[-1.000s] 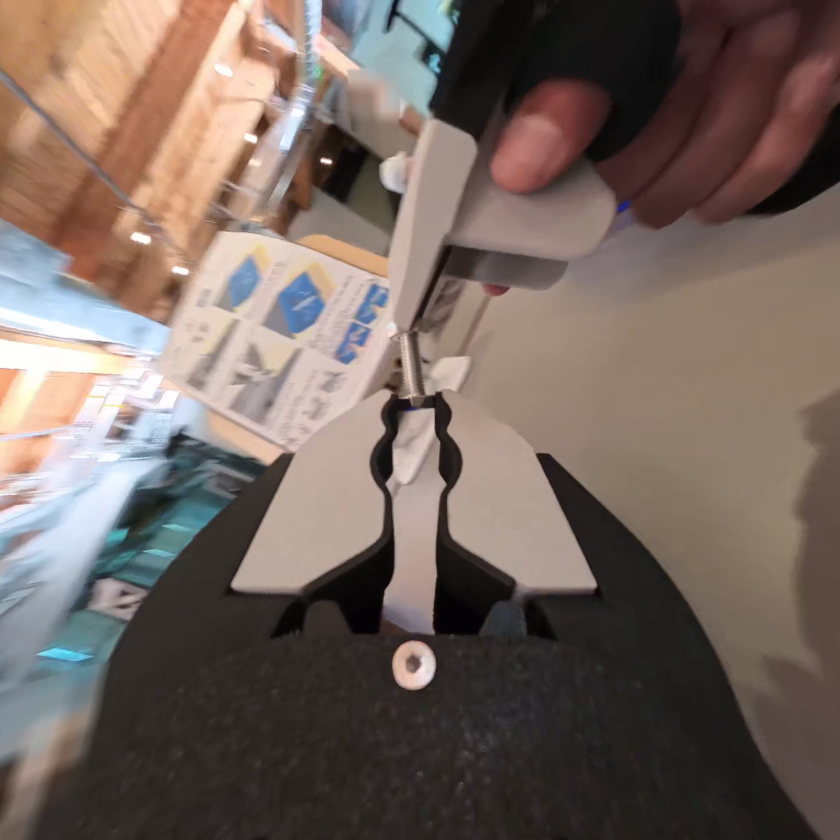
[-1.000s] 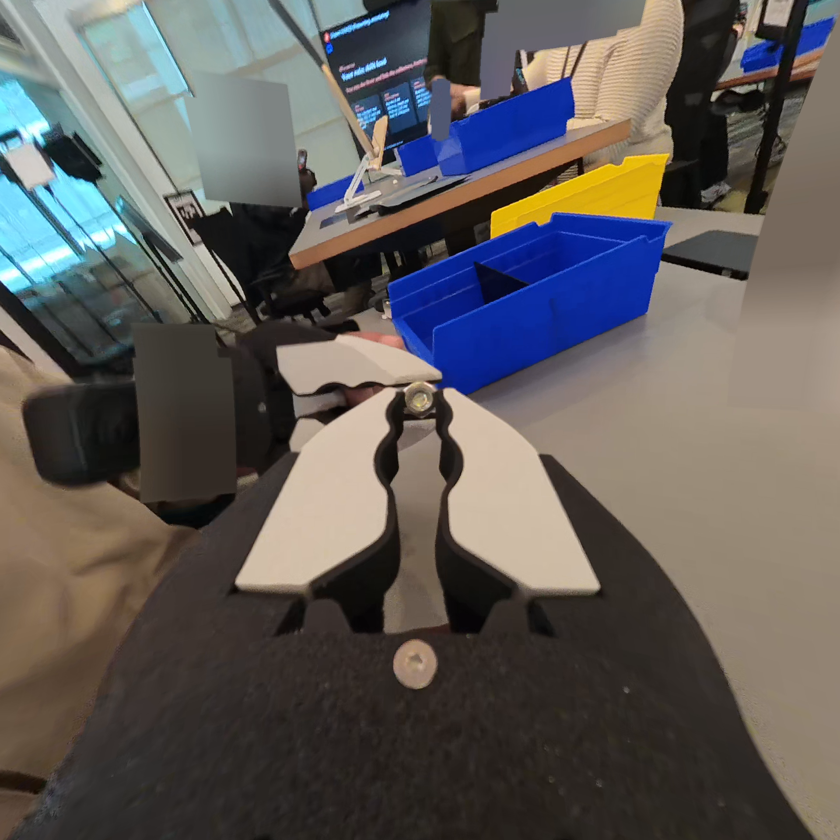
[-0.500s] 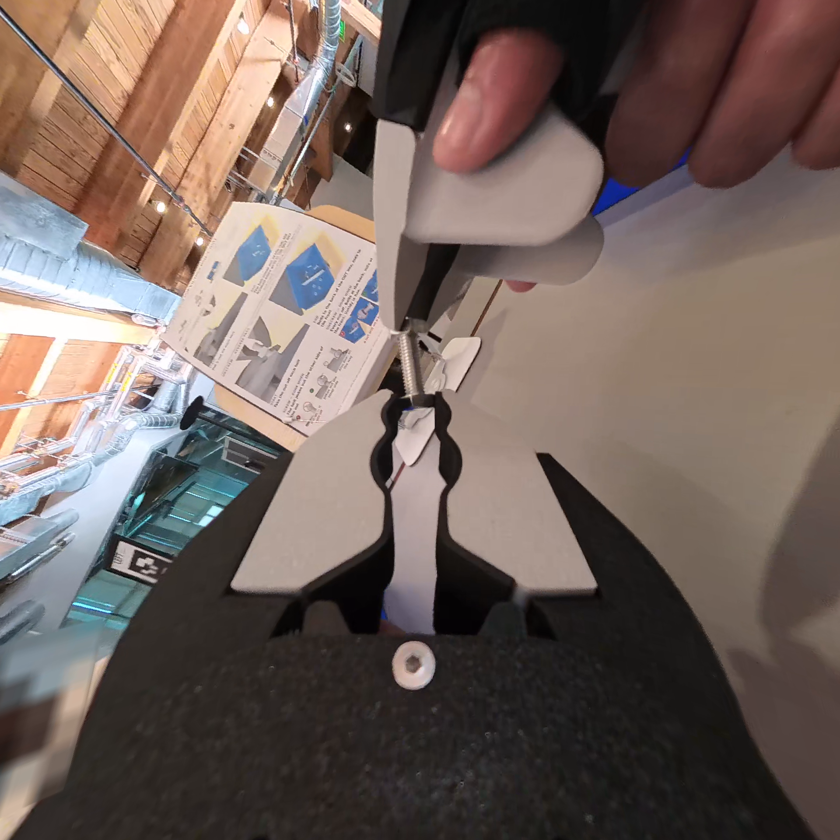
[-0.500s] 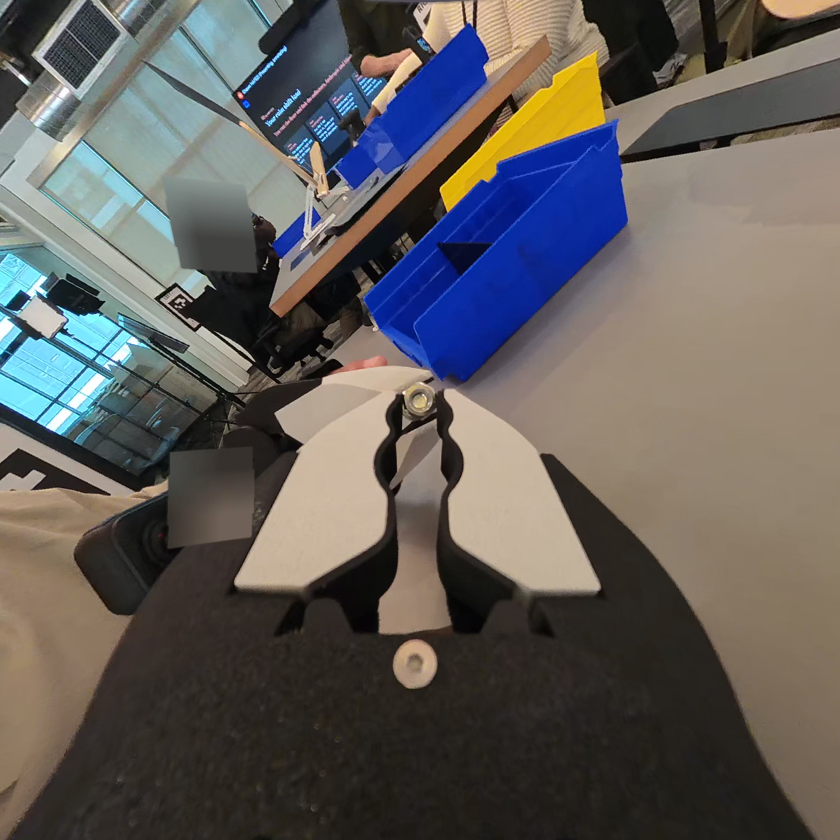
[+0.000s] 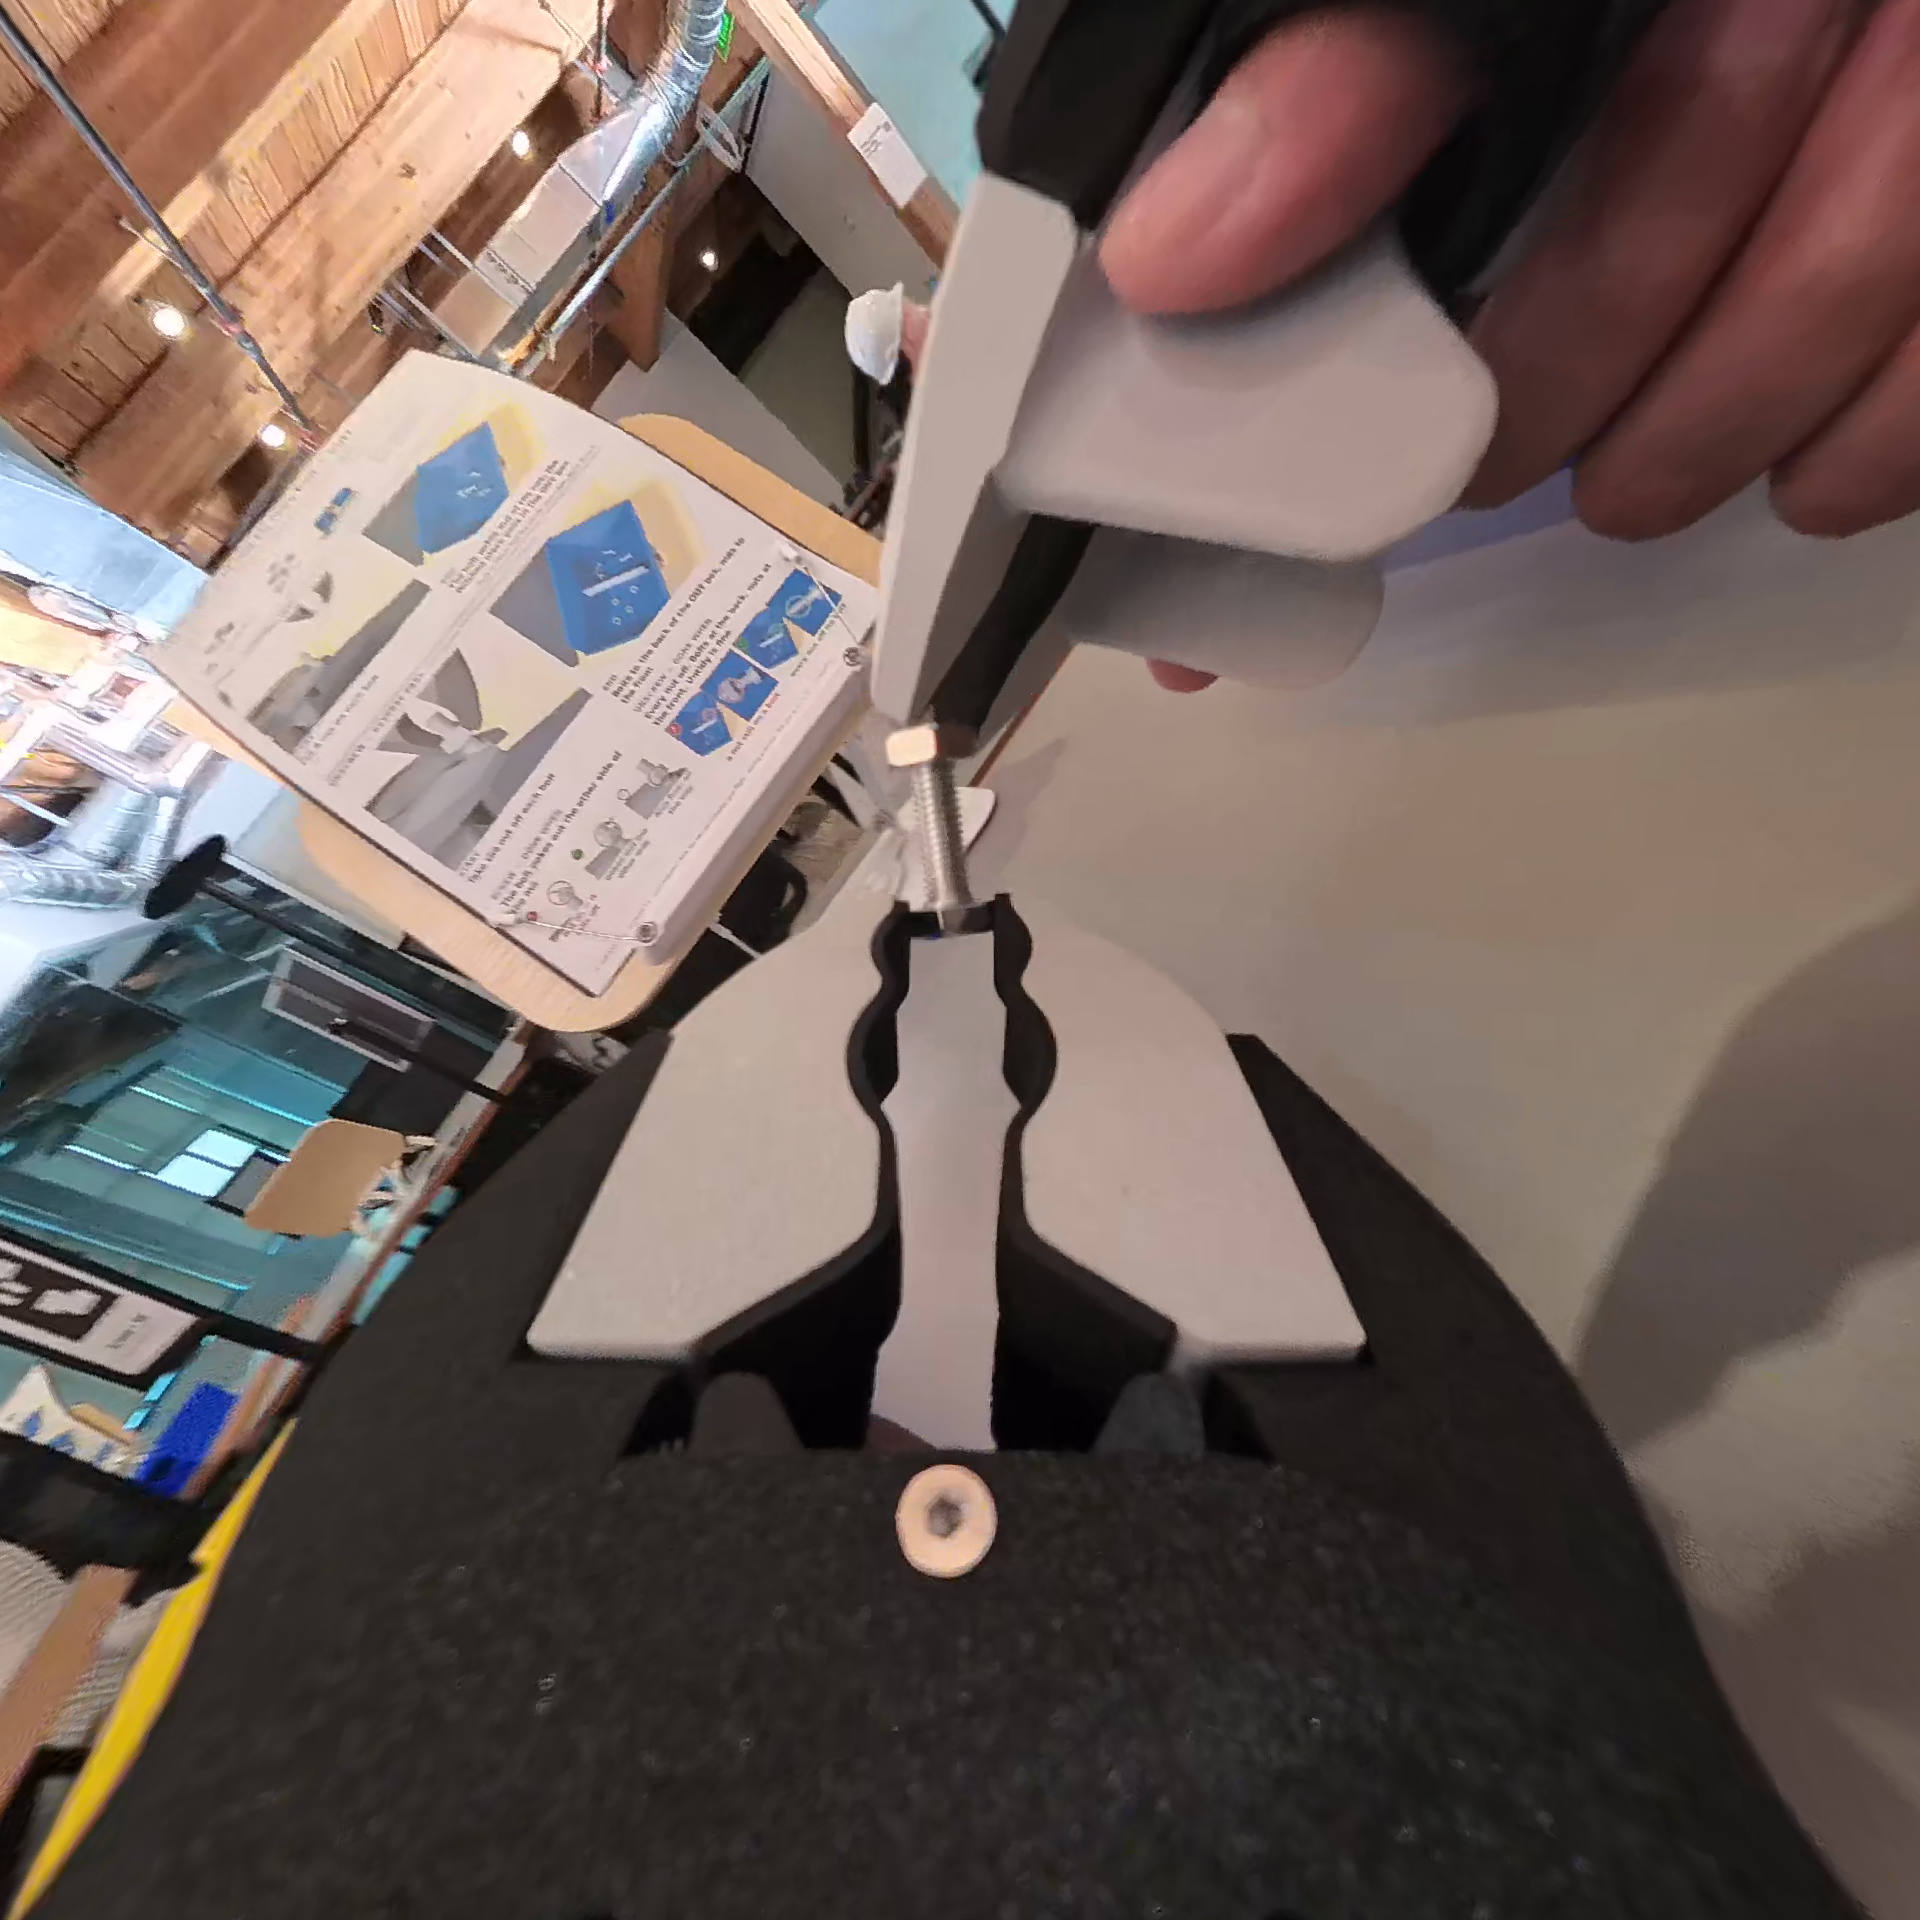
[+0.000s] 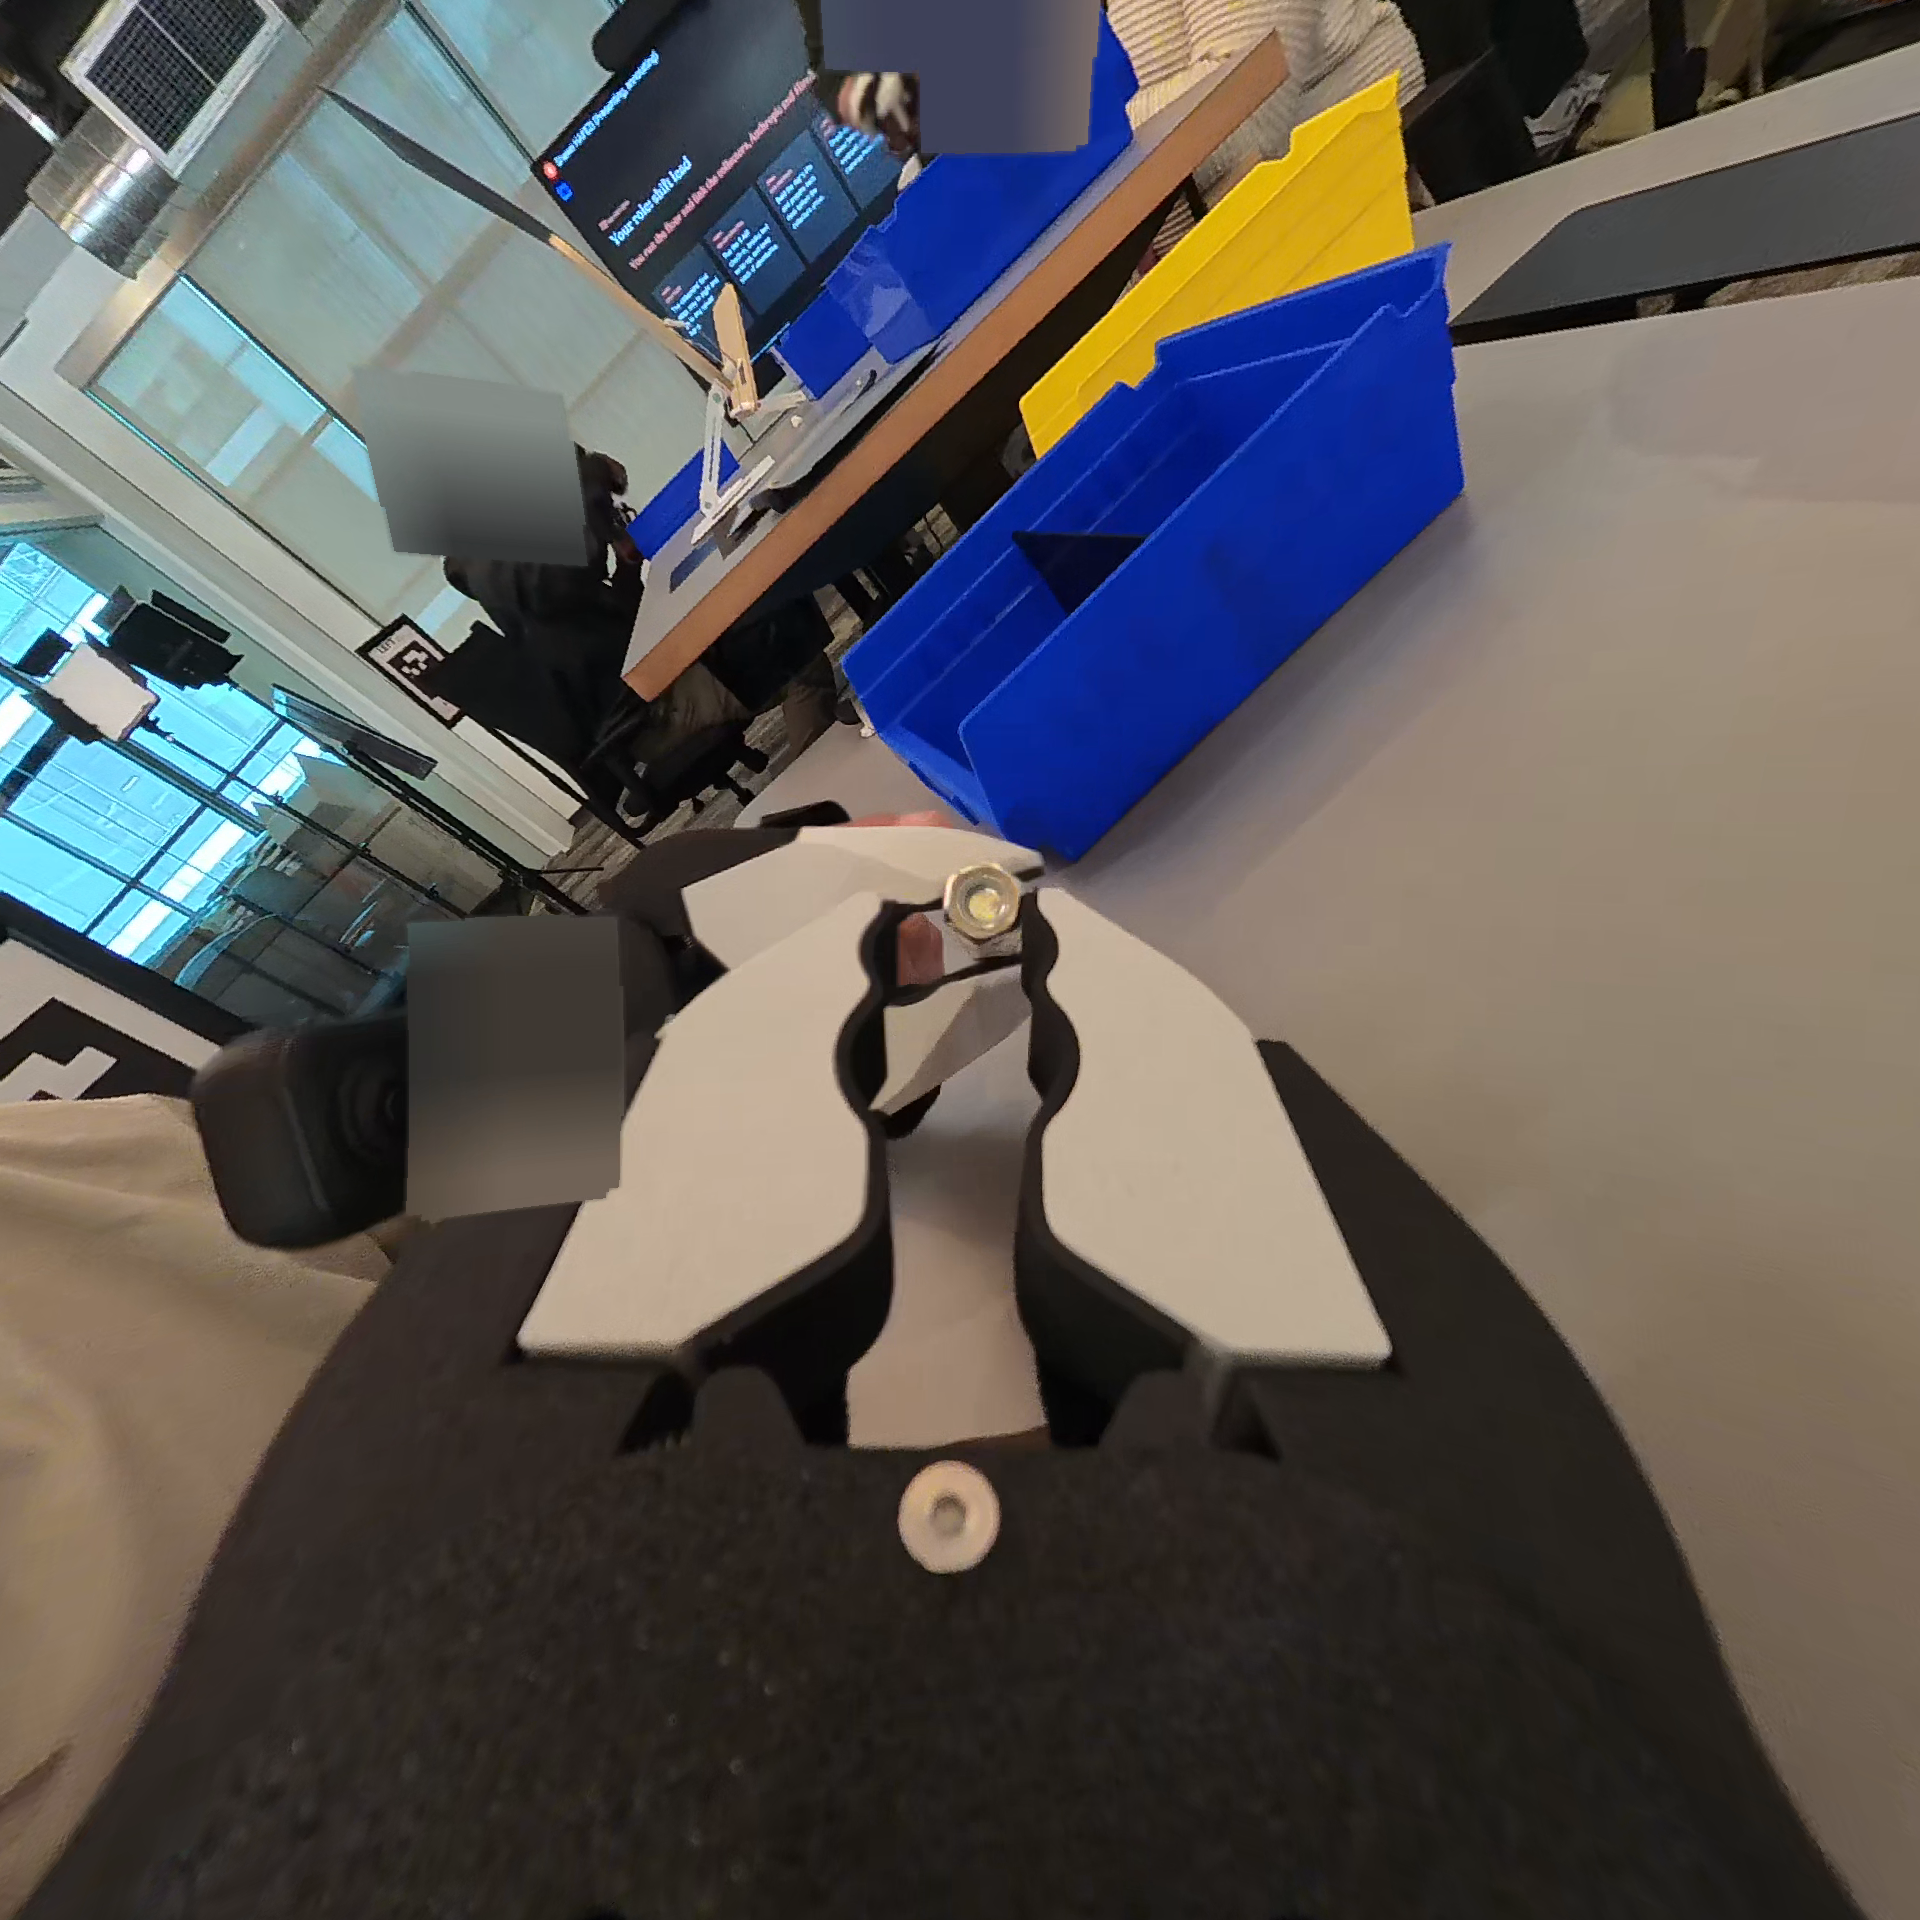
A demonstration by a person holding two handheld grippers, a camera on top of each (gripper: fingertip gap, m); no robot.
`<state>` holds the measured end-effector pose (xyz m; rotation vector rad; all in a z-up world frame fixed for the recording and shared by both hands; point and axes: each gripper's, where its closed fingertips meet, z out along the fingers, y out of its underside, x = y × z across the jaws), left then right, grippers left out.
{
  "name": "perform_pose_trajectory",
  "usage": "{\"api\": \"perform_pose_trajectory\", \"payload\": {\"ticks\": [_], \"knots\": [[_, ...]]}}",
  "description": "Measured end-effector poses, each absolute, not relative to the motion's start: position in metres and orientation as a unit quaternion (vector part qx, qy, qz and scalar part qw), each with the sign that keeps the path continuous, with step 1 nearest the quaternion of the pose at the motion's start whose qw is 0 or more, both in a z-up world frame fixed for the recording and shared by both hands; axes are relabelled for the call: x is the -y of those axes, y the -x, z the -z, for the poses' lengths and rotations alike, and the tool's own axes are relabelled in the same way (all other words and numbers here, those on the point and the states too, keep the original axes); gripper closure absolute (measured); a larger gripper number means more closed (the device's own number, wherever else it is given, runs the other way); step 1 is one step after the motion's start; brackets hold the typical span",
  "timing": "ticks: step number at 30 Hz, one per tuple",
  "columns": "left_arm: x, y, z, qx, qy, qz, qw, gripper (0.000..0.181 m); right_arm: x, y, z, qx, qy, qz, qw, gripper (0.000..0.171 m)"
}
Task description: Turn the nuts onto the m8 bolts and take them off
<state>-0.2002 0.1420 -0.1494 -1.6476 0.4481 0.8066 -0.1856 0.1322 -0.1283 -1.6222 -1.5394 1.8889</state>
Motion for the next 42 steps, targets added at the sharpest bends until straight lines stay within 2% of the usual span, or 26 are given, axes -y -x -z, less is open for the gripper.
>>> {"api": "perform_pose_trajectory", "payload": {"ticks": [9,14,17,22,26,32,42], "knots": [[-0.143,0.206,0.155,-0.163,0.735,-0.268,0.601,0.166,-0.124,0.181,0.126,0.533,0.533,-0.65,0.097,0.154],[-0.143,0.204,0.158,-0.144,0.742,-0.218,0.617,0.166,-0.133,0.178,0.121,0.546,0.522,-0.642,0.132,0.153],[-0.143,0.194,0.159,-0.132,0.748,-0.098,0.642,0.166,-0.139,0.176,0.124,0.609,0.486,-0.597,0.194,0.154],[-0.139,0.18,0.151,-0.13,0.731,0.117,0.659,0.166,-0.149,0.172,0.125,0.681,0.407,-0.526,0.308,0.171],[-0.136,0.183,0.144,-0.147,0.712,0.192,0.66,0.166,-0.158,0.18,0.15,0.673,0.452,-0.512,0.285,0.171],[-0.135,0.173,0.156,-0.173,0.705,0.258,0.638,0.166,-0.152,0.182,0.143,0.647,0.437,-0.569,0.257,0.171],[-0.137,0.176,0.163,-0.172,0.709,0.258,0.633,0.166,-0.142,0.171,0.138,0.65,0.417,-0.59,0.235,0.171]]}}
